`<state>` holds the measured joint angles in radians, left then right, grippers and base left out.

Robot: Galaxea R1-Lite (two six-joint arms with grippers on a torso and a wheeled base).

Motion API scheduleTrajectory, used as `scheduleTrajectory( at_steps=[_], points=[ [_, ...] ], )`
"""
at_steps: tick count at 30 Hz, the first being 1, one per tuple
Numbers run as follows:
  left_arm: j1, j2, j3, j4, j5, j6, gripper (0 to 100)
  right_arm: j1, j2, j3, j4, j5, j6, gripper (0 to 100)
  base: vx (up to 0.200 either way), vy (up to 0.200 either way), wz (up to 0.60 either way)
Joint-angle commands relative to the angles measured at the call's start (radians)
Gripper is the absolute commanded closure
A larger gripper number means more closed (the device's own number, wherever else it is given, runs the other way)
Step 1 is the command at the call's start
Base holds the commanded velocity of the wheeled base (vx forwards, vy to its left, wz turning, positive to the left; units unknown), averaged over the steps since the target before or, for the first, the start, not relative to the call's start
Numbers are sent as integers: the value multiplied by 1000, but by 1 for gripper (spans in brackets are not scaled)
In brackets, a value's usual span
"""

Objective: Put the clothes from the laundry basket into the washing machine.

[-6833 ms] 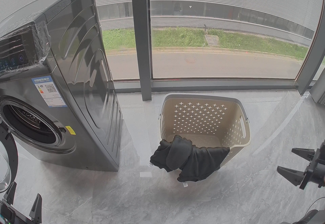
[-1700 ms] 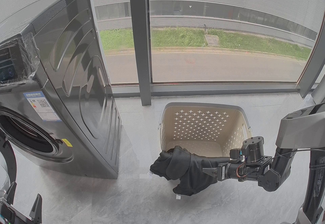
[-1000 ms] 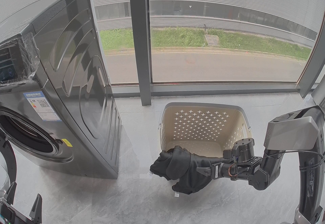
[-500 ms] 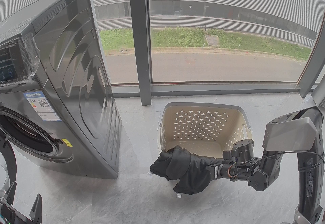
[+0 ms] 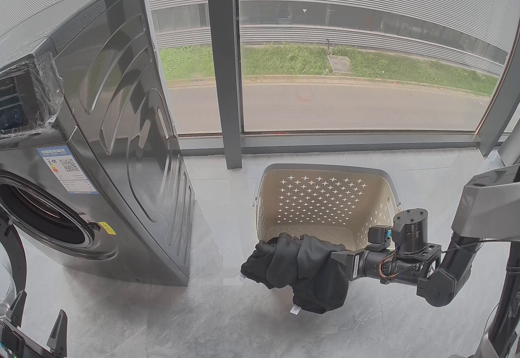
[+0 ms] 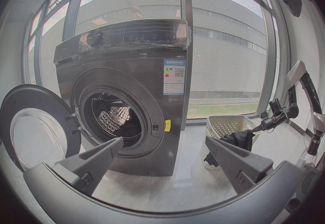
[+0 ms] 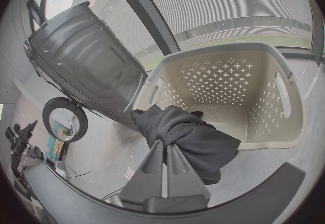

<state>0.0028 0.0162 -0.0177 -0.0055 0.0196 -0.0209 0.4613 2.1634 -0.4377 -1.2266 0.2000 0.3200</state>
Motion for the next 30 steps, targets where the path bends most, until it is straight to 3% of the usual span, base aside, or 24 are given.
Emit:
scheduleTrajectory(
  at_steps=[1, 17, 30],
  points=[
    [0, -16, 16, -1, 2, 1, 0, 34, -163, 66, -4, 2, 16, 100, 0, 0, 0],
    [0, -16, 16, -1, 0, 1, 0, 65, -318, 80, -5, -4, 30, 100, 0, 0, 0],
    [0, -16, 16, -1, 0, 7, 0, 48, -530, 94, -2, -13, 2, 100, 0, 0, 0]
  ],
)
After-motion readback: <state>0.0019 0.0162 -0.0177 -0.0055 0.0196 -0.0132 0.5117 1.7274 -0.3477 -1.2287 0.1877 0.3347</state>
